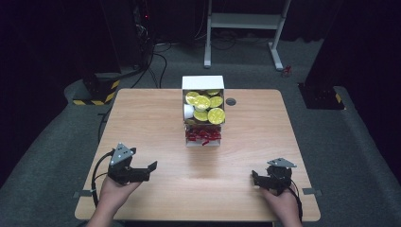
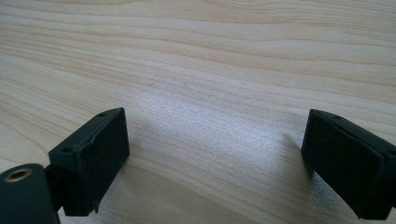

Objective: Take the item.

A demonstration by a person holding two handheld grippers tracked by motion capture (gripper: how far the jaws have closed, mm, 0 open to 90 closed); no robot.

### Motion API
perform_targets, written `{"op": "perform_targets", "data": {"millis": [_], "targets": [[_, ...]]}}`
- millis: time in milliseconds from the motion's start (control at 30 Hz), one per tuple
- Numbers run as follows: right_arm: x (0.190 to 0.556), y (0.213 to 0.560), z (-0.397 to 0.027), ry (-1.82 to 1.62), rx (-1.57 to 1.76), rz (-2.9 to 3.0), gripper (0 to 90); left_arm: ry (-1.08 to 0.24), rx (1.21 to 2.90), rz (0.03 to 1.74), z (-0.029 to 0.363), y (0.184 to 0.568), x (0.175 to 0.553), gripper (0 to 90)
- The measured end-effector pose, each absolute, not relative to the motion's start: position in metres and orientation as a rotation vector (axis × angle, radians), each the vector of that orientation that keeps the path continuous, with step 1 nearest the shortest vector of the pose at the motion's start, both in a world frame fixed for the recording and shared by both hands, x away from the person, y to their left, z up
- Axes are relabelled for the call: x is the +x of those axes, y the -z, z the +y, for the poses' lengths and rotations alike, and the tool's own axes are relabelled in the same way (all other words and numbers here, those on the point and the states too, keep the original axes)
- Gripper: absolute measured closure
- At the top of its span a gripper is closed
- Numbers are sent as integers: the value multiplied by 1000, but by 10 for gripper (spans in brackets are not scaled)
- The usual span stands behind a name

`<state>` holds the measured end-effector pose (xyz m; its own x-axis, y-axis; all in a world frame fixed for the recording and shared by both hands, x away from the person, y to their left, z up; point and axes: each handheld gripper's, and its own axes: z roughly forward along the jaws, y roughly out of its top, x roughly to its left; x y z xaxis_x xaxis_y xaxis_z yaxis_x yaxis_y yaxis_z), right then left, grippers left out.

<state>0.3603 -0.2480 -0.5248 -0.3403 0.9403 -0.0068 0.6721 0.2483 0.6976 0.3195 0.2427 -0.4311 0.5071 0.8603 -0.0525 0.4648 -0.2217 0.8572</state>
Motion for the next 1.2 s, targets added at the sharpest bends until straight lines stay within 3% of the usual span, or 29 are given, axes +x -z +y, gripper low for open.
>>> {"op": "perform_targets", "data": {"millis": [1200], "targets": [[359,525,-248,-847,1458,2110,74,-568,1840,982,214,391,336,49]]}}
